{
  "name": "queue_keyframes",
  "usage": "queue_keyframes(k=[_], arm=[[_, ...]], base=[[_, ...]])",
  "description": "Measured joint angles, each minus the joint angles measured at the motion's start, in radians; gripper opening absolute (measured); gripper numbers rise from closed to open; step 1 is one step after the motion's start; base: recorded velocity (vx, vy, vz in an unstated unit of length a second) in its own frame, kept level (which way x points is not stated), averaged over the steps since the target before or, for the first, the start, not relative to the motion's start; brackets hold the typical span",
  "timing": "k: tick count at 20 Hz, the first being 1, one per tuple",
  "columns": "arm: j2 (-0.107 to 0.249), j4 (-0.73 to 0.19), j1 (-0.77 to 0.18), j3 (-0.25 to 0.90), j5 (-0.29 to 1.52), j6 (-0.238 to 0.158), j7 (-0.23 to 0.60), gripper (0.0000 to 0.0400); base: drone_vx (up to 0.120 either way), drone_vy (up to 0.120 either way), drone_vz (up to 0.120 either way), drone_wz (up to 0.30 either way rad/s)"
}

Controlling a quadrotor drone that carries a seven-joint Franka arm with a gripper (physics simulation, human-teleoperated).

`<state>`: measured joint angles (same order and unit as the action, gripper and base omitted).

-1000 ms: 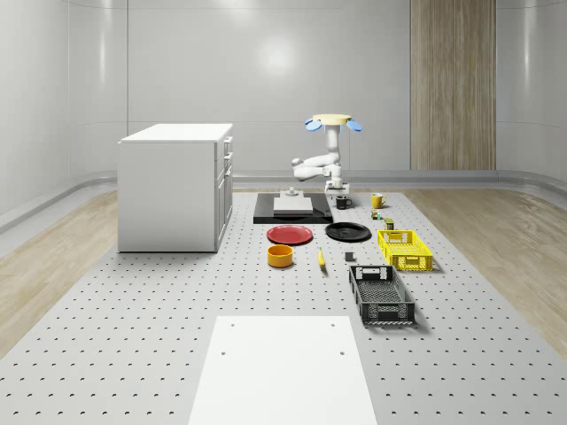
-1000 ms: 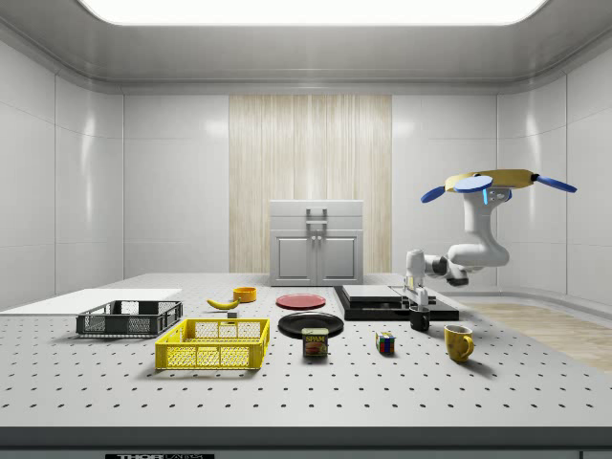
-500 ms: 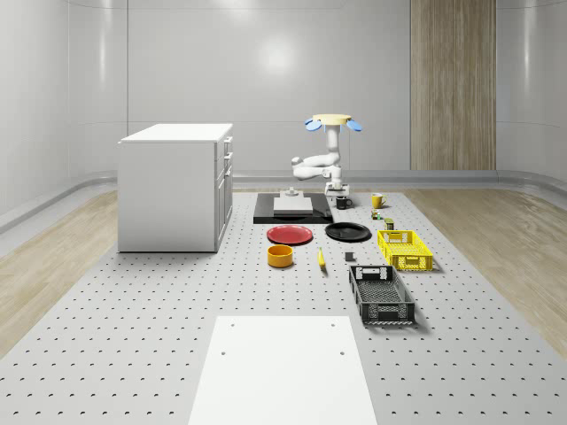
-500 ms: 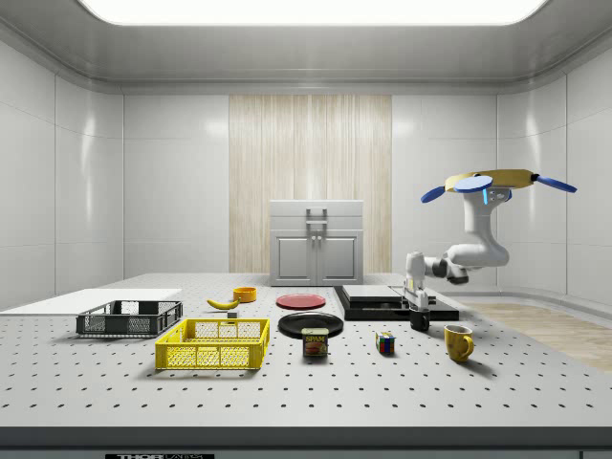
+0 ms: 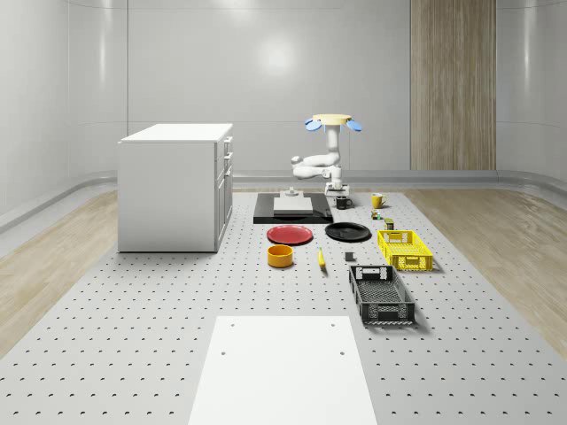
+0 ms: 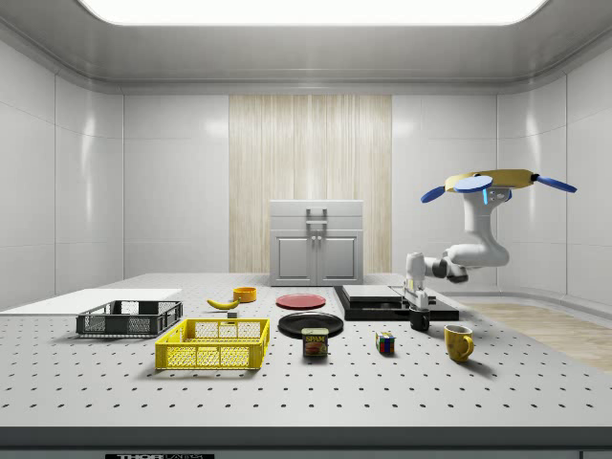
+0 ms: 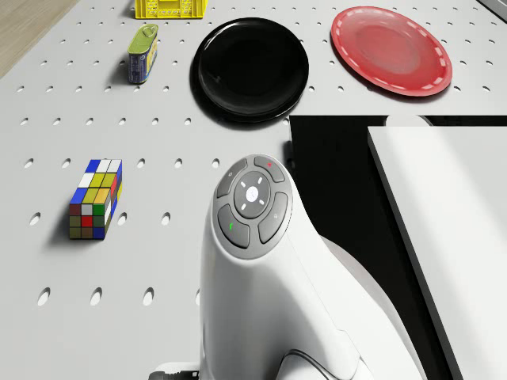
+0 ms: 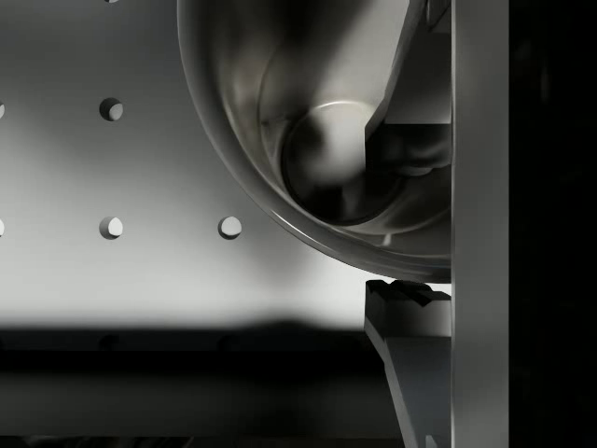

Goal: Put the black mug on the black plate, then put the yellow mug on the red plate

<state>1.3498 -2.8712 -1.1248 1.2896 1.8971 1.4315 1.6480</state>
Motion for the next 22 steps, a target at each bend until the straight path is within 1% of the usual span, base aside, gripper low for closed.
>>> queue_keyframes(k=[3, 6, 12, 16, 17, 22], arm=[[0.008, 0.001, -0.003, 0.002, -0.004, 0.008, 0.002, 0.0121], [0.016, 0.001, -0.005, 0.003, -0.007, 0.015, 0.004, 0.0110], [0.031, 0.002, -0.010, 0.008, -0.015, 0.028, 0.008, 0.0102], [0.036, -0.003, -0.014, 0.044, -0.052, 0.023, 0.015, 0.0101], [0.037, -0.005, -0.015, 0.058, -0.066, 0.020, 0.017, 0.0101], [0.044, -0.012, -0.024, 0.133, -0.140, 0.006, 0.028, 0.0100]], base=[[0.000, 0.000, 0.000, 0.000], [0.000, 0.000, 0.000, 0.000], [0.000, 0.000, 0.000, 0.000], [0.000, 0.000, 0.000, 0.000], [0.000, 0.000, 0.040, 0.000], [0.000, 0.000, 0.120, 0.000]])
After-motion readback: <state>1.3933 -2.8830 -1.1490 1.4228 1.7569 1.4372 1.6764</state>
